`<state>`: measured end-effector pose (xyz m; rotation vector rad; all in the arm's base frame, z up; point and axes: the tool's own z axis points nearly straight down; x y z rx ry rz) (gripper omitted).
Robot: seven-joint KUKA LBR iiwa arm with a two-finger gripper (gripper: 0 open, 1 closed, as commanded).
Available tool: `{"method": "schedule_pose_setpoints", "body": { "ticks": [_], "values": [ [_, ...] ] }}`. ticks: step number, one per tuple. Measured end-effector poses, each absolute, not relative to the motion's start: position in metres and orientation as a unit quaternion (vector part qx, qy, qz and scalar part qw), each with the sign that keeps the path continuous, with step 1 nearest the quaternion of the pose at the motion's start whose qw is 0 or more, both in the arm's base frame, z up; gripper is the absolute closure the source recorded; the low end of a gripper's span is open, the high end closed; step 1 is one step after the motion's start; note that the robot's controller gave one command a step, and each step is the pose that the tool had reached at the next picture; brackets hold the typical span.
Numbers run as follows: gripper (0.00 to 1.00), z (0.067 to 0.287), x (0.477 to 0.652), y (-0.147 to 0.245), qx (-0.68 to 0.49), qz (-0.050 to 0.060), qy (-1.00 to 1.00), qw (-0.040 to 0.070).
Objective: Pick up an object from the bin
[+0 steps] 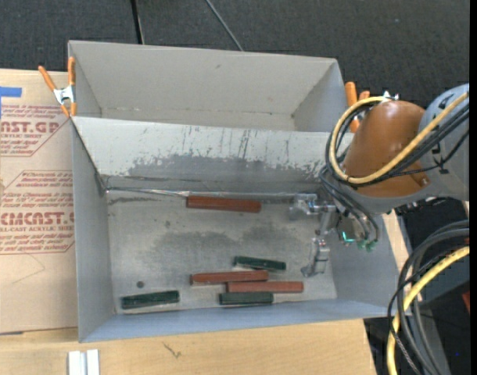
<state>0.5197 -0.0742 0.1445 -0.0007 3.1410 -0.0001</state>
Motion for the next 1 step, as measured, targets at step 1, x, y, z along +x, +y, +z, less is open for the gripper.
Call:
{"method": "schedule_pose_setpoints", "body": {
  "ticks": [1],
  "values": [
    [1.00, 0.0721, 0.5028, -0.0548, 0.035, 0.001, 0.999, -0.004]
  ]
}}
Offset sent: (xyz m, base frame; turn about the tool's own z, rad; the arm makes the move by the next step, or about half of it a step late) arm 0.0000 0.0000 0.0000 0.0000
